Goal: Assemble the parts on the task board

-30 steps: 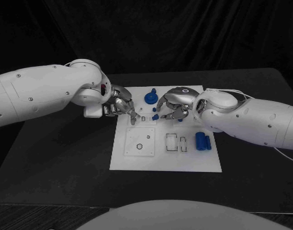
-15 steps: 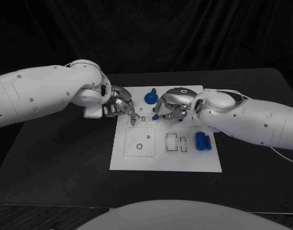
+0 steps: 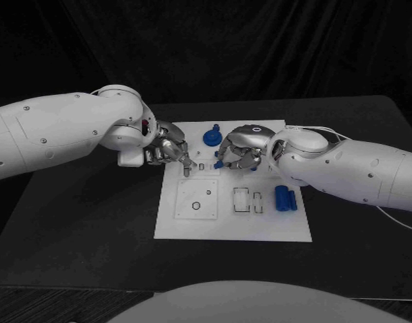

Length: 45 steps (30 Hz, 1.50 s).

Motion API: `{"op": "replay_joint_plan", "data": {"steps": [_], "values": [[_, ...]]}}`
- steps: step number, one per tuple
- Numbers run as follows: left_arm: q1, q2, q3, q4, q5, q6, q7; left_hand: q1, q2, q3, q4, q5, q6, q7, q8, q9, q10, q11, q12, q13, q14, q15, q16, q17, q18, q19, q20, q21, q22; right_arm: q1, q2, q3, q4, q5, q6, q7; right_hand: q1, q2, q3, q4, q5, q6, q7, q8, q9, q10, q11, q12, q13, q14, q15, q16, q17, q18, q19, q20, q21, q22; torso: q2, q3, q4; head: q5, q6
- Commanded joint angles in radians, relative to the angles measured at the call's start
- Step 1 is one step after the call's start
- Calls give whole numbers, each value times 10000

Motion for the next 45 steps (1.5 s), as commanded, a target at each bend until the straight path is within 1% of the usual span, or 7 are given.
{"op": "replay_joint_plan", "data": {"steps": [1, 8, 26, 33, 36, 37, 45], "values": [[-26, 4, 7, 6, 71, 95, 92, 118, 11, 9, -29, 43, 32, 52, -60, -17, 1044, 70, 26, 2633, 1057, 83, 26, 2635, 137, 284, 60, -37, 1926, -35, 12, 6, 1, 51, 209, -55, -40, -51, 30, -16, -267, 56, -13, -68, -40, 1040, 64, 53, 2632, 927, 69, 21, 2076, 119, 635, 41, -33, 2368, 4, 1, -1, 0, 0], [-41, 6, 7, 3, 71, 95, 95, 127, 15, 21, -42, 52, 35, 54, -71, -27, 1044, 71, 26, 2633, 1057, 84, 26, 2635, 139, 280, 61, -43, 1923, -47, 48, 6, -2, 52, 215, -30, -129, -27, -8, -12, -690, 93, -47, -105, -67, 1041, 42, 54, 2634, 927, 63, 22, 2078, 119, 636, 50, -29, 2369, -4, -1, -3, -1, 0], [-59, -15, 7, -4, 71, 155, 19, 131, 15, 26, -48, 56, 35, 54, -76, -31, 1044, 71, 26, 2633, 1057, 84, 26, 2635, 139, 278, 61, -45, 1922, -69, 131, 6, -12, 52, 117, -176, -112, 141, 0, -149, -700, 595, -210, 194, 154, 1041, -85, 54, 2634, 919, -34, 11, 2053, 133, 608, -20, -73, 2352, -3, 0, -2, 9, 0], [-63, -15, 7, 4, 71, 157, 8, 140, 16, 34, -59, 62, 34, 55, -84, -38, 1044, 72, 26, 2633, 1057, 84, 26, 2635, 143, 266, 62, -58, 1912, -76, 163, 6, -11, 52, -46, -316, -96, 378, 6, -375, -212, 1005, -341, 739, 605, 1041, -209, 54, 2634, 919, -141, 10, 2052, 141, 591, -136, -102, 2342, -3, 0, -4, 26, 0], [-64, -28, 7, 8, 71, 157, -4, 140, 16, 34, -59, 62, 34, 55, -84, -38, 1044, 72, 26, 2633, 1057, 84, 26, 2635, 143, 266, 62, -58, 1912, -77, 163, 6, -6, 52, -153, -372, -127, 418, 11, -431, -8, 974, -347, 829, 710, 1041, -202, 54, 2634, 919, -150, 8, 2049, 144, 582, -147, -117, 2336, -1, -5, -3, 34, 0], [-64, -33, 7, 9, 71, 156, -7, 140, 16, 34, -59, 62, 34, 55, -84, -38, 1044, 72, 26, 2633, 1057, 84, 26, 2635, 143, 266, 62, -58, 1912, -77, 158, 6, 1, 52, -192, -383, -173, 456, 27, -474, 300, 950, -339, 917, 812, 1041, -196, 54, 2634, 917, -141, 5, 2043, 147, 575, -152, -129, 2332, -1, -7, -1, 40, 0], [-64, -88, 7, 33, 71, 141, -29, 140, 16, 34, -59, 62, 34, 55, -84, -38, 1044, 72, 26, 2633, 1057, 84, 26, 2635, 143, 266, 62, -58, 1912, -36, 11, 6, 238, 52, -499, -507, -240, 484, 74, -621, 784, 935, -358, 1145, 1057, 1031, -176, 46, 2614, 911, -134, -7, 2017, 154, 560, -142, -156, 2322, -2, -7, -4, 75, 0]]}}
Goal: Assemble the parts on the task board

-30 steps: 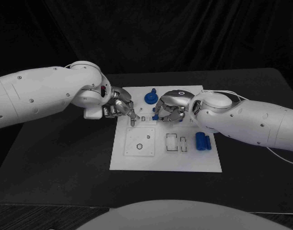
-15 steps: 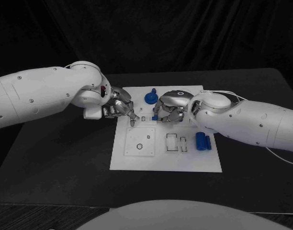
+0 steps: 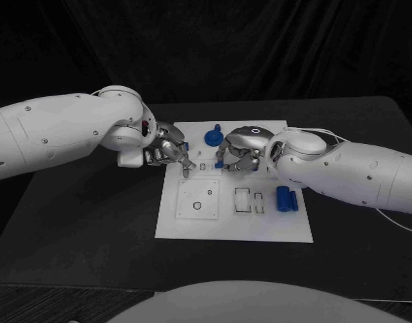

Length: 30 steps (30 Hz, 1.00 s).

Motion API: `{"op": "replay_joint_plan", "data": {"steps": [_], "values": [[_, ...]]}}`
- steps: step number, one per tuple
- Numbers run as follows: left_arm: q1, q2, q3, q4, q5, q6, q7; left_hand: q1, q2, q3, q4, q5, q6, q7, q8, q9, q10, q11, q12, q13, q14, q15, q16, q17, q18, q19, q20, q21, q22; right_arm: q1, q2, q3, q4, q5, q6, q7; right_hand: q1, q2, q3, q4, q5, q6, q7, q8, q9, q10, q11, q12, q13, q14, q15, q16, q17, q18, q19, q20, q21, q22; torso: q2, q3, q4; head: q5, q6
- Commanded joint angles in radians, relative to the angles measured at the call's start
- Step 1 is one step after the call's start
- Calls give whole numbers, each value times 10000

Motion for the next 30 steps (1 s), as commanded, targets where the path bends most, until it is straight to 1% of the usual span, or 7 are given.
{"op": "replay_joint_plan", "data": {"steps": [1, 6, 10, 16, 22, 26, 30], "values": [[-20, -9, 8, 30, 71, 86, 25, 101, -24, 7, -32, 32, 34, 55, -44, -9, 1044, 71, 26, 2633, 1057, 84, 26, 2634, 143, 266, 62, -59, 1912, 32, -83, 6, 163, -5, -385, -336, -37, 109, 4, -80, 119, 82, 1, 90, 369, 1063, -23, 45, 2612, 902, -68, -6, 2020, 155, 559, -68, -51, 2326, 2, 1, 0, 9, 0], [-20, -23, 8, 23, 71, 79, 19, 103, -24, 11, -37, 35, 32, 58, -53, -15, 1044, 73, 26, 2633, 1057, 85, 26, 2634, 144, 264, 62, -62, 1911, 271, -237, 6, 498, -5, -49, -638, -50, 102, 10, -104, 181, 71, 2, 121, 406, 1053, -19, 38, 2592, 899, -63, -11, 2009, 160, 548, -64, -70, 2319, -4, 3, -5, 2, 0], [-20, -13, 8, 6, 71, 68, 29, 103, -24, 11, -37, 35, 32, 58, -53, -15, 1044, 73, 26, 2633, 1057, 85, 26, 2634, 144, 264, 62, -62, 1911, 508, -316, 6, 738, -41, 352, -889, -51, 89, 18, -129, 219, 44, 8, 130, 426, 1043, -18, 31, 2574, 894, -61, -18, 1993, 168, 530, -61, -102, 2308, -6, -12, -4, -4, 0], [-25, 15, 8, -28, 71, 60, 47, 103, -24, 11, -37, 35, 32, 58, -53, -15, 1044, 73, 26, 2633, 1057, 85, 26, 2634, 144, 264, 62, -62, 1911, 835, -299, 6, 969, -1131, 954, -1187, -103, 57, 25, -160, 306, -37, 24, 138, 469, 1039, -40, 27, 2565, 881, -68, -40, 1943, 181, 503, -61, -148, 2292, -1, -13, -7, 11, 0], [-28, 14, 8, -29, 71, 45, 38, 104, -27, 15, -43, 37, 29, 62, -63, -23, 1044, 75, 26, 2633, 1057, 86, 26, 2634, 145, 261, 63, -67, 1908, 977, -123, 6, 970, -2653, 1177, -1246, -115, 9, 52, -232, 370, -119, -48, 133, 504, 1050, -85, 35, 2587, 883, -116, -36, 1956, 183, 503, -81, -148, 2292, -4, -21, -4, 105, 0], [-29, 6, 8, -14, 71, 43, 16, 104, -27, 15, -43, 37, 29, 62, -63, -23, 1044, 75, 26, 2633, 1057, 86, 26, 2634, 145, 261, 63, -67, 1908, 1032, 35, 6, 930, -3725, 1327, -1295, -117, 1, 60, -252, 376, -116, -64, 143, 517, 1053, -96, 38, 2593, 879, -134, -41, 1943, 184, 500, -92, -152, 2290, -6, -13, 5, 153, 0], [-29, 11, 8, -11, 71, 23, 6, 105, -30, 18, -48, 37, 29, 64, -69, -28, 1044, 77, 26, 2633, 1057, 87, 26, 2634, 148, 254, 64, -74, 1903, 1064, 185, 6, 916, -4721, 1334, -1329, -122, -21, 77, -297, 376, -109, -102, 159, 542, 1061, -114, 43, 2607, 877, -178, -44, 1938, 184, 502, -121, -148, 2292, -1, -5, 10, 208, 0]]}}
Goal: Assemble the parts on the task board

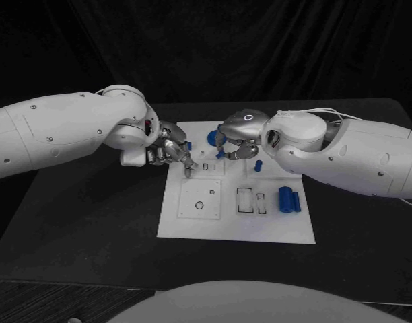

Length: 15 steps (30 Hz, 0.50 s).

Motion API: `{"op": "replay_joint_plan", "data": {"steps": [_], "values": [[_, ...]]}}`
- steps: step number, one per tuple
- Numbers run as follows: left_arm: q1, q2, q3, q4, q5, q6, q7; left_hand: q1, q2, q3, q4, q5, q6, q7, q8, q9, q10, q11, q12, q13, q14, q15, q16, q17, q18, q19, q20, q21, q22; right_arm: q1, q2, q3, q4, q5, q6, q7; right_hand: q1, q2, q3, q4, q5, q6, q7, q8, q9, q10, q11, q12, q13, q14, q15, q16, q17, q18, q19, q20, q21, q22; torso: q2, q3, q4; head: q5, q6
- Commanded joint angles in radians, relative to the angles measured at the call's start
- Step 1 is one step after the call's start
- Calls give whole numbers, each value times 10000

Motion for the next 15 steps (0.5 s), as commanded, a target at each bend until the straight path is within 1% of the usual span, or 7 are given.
{"op": "replay_joint_plan", "data": {"steps": [1, 3, 7, 10, 13, 15], "values": [[-20, 18, 8, 22, 71, 23, 38, 105, -30, 18, -48, 37, 28, 64, -69, -13, 1045, 77, 26, 2632, 1057, 87, 26, 2635, 148, 254, 64, -35, 1903, 40, 101, 6, -6, -2031, 291, -326, -96, -56, -16, -71, 27, -52, -53, 69, 549, 1022, -88, 42, 2604, 866, -111, -45, 1937, 186, 510, -72, -62, 2292, 3, 15, 6, 63, 0], [-20, 26, 8, 24, 71, 28, 32, 105, -30, 18, -48, 37, 28, 64, -69, -13, 1045, 77, 26, 2632, 1057, 87, 26, 2635, 148, 254, 64, -35, 1903, 53, 161, 6, -3, -2530, 272, -346, -107, -60, -4, -85, 30, -76, -72, 55, 556, 1024, -104, 43, 2607, 864, -128, -47, 1934, 184, 513, -86, -57, 2294, 6, 16, 6, 74, 0], [-20, 40, 8, 15, 71, 20, 27, 105, -30, 18, -48, 37, 28, 64, -69, -13, 1045, 77, 26, 2632, 1057, 87, 26, 2635, 148, 254, 64, -35, 1903, 65, 246, 6, 32, -3121, 270, -367, -113, -65, 3, -96, 28, -86, -84, 48, 561, 1023, -115, 43, 2606, 862, -136, -51, 1924, 187, 505, -94, -71, 2289, 15, 9, 6, 48, 0], [-20, 48, 8, 11, 71, 23, 24, 105, -30, 18, -48, 37, 28, 64, -69, -13, 1045, 77, 26, 2632, 1057, 87, 26, 2635, 148, 254, 64, -35, 1903, 69, 306, 6, 85, -3592, 300, -376, -116, -72, 16, -115, 28, -105, -101, 34, 567, 1027, -129, 45, 2612, 863, -146, -50, 1928, 187, 504, -100, -71, 2289, 12, 9, 3, 45, 0], [-20, 53, 8, 15, 71, 24, 20, 105, -30, 18, -48, 37, 28, 64, -69, -13, 1045, 77, 26, 2632, 1057, 87, 26, 2635, 148, 254, 64, -35, 1903, 71, 347, 7, 164, -4085, 356, -344, -119, -77, 24, -127, 29, -118, -109, 24, 571, 1023, -137, 42, 2605, 862, -151, -50, 1928, 187, 503, -103, -72, 2289, 6, 17, 1, 45, 0], [-19, 52, 8, 18, 71, 23, 8, 105, -30, 18, -48, 37, 28, 64, -69, -13, 1045, 77, 26, 2632, 1057, 87, 26, 2635, 148, 254, 64, -35, 1903, 71, 359, 7, 212, -4400, 363, -309, -119, -78, 37, -141, 34, -135, -116, 11, 574, 1020, -147, 40, 2600, 861, -155, -53, 1922, 190, 494, -105, -87, 2283, 8, 13, 3, 39, 0]]}}
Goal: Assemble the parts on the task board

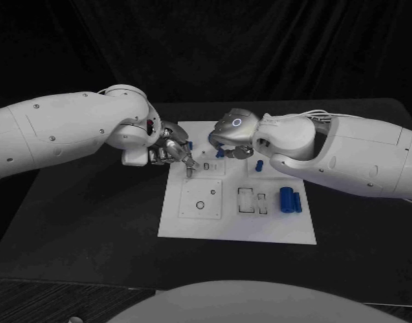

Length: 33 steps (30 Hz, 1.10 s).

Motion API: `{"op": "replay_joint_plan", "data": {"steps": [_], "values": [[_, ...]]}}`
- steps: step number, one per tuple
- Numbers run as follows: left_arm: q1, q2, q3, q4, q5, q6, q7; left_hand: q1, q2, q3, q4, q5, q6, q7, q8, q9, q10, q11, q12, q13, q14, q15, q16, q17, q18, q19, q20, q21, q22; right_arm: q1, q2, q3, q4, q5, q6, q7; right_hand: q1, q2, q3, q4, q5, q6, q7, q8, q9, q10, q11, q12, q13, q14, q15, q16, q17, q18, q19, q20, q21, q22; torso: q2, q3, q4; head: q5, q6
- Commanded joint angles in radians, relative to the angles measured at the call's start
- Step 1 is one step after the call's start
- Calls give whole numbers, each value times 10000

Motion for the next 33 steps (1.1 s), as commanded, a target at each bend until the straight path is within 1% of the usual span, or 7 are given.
{"op": "replay_joint_plan", "data": {"steps": [1, 5, 9, 15, 24, 26, 33], "values": [[-18, 19, 8, 21, 71, 28, 26, 106, -30, 19, -49, 37, 28, 63, -69, -14, 1045, 77, 26, 2633, 1057, 87, 26, 2634, 148, 254, 64, -36, 1903, 22, 18, 7, 94, -1453, 148, -150, -67, -24, 6, -59, 40, -50, -46, -60, 573, 1022, -81, 41, 2602, 871, -97, -50, 1928, 191, 479, -92, -56, 2275, -2, 3, -4, -5, 0], [-18, 23, 8, 31, 71, 39, 5, 106, -30, 19, -49, 37, 28, 63, -69, -14, 1045, 77, 26, 2633, 1057, 87, 26, 2634, 148, 254, 64, -36, 1903, 21, 33, 7, 215, -2349, 33, 34, -71, -21, 20, -72, 46, -54, -62, -66, 579, 1028, -85, 45, 2613, 870, -103, -53, 1922, 191, 477, -90, -58, 2274, 0, 2, -1, -21, 0], [-18, 37, 8, 31, 71, 38, 2, 106, -30, 19, -49, 37, 28, 63, -69, -14, 1045, 77, 26, 2633, 1057, 87, 26, 2634, 148, 254, 64, -36, 1903, 20, 43, 7, 249, -2839, -124, 284, -80, -37, 64, -124, 85, -109, -107, -114, 587, 1028, -111, 46, 2613, 874, -129, -47, 1937, 187, 480, -80, -52, 2278, -4, 6, -4, 0, 0], [-18, 60, 8, 25, 71, 52, -3, 106, -30, 19, -49, 37, 28, 63, -69, -14, 1045, 77, 26, 2633, 1057, 87, 26, 2634, 148, 254, 64, -36, 1903, 17, 59, 7, 246, -3124, -107, 672, -87, -59, 83, -164, 49, -107, -136, -127, 599, 1027, -116, 45, 2611, 881, -149, -35, 1966, 181, 487, -70, -35, 2284, -4, 8, -5, 8, 0], [-18, 104, 8, 1, 71, 80, 0, 106, -30, 19, -49, 37, 28, 63, -69, -14, 1045, 77, 26, 2633, 1057, 87, 26, 2634, 148, 254, 64, -36, 1903, 11, 110, 6, 178, -3459, 86, 800, -98, -77, 135, -232, -19, -124, -144, -174, 612, 1039, -131, 54, 2635, 908, -170, 13, 2074, 177, 493, -55, -22, 2290, -2, 9, 1, -1, 0], [-18, 105, 8, -1, 71, 79, 0, 106, -30, 19, -49, 37, 28, 63, -69, -14, 1045, 77, 26, 2633, 1057, 87, 26, 2634, 148, 254, 64, -36, 1903, 2, 134, 6, 158, -3481, 136, 822, -110, -80, 139, -238, -37, -122, -144, -181, 615, 1039, -131, 54, 2635, 907, -173, 11, 2070, 178, 491, -52, -24, 2289, -3, 11, -6, 10, 0], [-18, 100, 8, 2, 71, 70, 4, 106, -30, 19, -49, 37, 28, 63, -69, -14, 1045, 77, 26, 2633, 1057, 87, 26, 2634, 148, 254, 64, -36, 1903, -131, 215, 5, 87, -3515, 154, 910, -152, -78, 161, -258, -107, -115, -153, -206, 627, 1039, -134, 54, 2635, 911, -181, 18, 2087, 178, 489, -45, -25, 2289, -2, 7, -3, 34, 0]]}}
